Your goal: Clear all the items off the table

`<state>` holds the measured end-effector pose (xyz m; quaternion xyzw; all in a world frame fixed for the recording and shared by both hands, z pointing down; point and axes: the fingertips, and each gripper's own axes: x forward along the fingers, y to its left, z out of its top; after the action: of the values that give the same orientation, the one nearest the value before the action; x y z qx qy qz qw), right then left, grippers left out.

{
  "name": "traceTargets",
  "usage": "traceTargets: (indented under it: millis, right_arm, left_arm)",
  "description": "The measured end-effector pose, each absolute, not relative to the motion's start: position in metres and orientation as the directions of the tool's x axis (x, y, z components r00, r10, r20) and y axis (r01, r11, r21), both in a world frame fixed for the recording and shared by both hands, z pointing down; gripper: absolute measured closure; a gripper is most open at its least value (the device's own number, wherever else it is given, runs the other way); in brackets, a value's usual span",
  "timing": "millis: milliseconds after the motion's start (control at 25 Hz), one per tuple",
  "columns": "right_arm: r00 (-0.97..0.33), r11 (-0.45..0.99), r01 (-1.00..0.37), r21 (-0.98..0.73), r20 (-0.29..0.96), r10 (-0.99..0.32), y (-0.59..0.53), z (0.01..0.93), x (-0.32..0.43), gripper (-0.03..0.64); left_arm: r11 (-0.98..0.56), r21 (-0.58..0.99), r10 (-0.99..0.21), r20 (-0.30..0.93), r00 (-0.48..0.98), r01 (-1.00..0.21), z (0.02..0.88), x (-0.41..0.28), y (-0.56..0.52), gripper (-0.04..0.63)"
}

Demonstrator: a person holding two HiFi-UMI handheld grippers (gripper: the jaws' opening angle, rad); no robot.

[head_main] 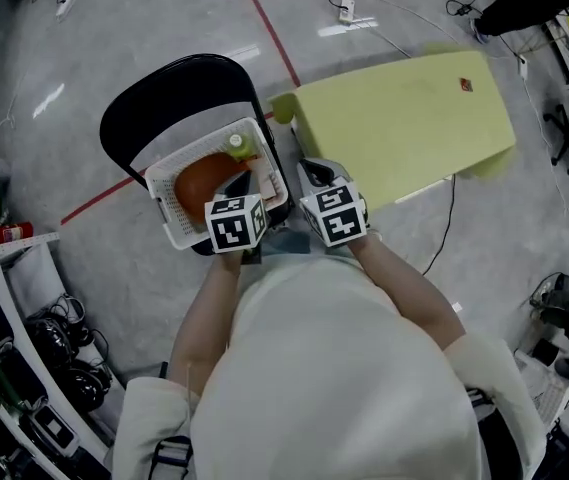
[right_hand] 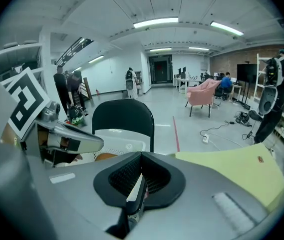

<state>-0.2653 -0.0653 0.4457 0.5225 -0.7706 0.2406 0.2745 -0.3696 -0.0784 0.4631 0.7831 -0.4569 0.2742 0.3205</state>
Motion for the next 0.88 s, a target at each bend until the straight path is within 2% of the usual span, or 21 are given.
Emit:
traceTargets:
  millis: [440,880]
  right_arm:
    - [-0.219,0.2,-0.974,-0.105,0.655,-0.724,-0.043,0.437,-0.185,0.618]
    - [-0.093,0.023,-0.993,-0.117,0.638,-0.765,-0.007,0.428,-0.063,0.618]
  left_arm:
    - [-0.499,0.266,-0.477,0.711,0.517,-0.825,0.45,-0.281,-0.07,0.586]
    - [-0.645,0.276,-0.357,0.715,0.601,-0.712,0.445,-0.149,-0.041,0.586]
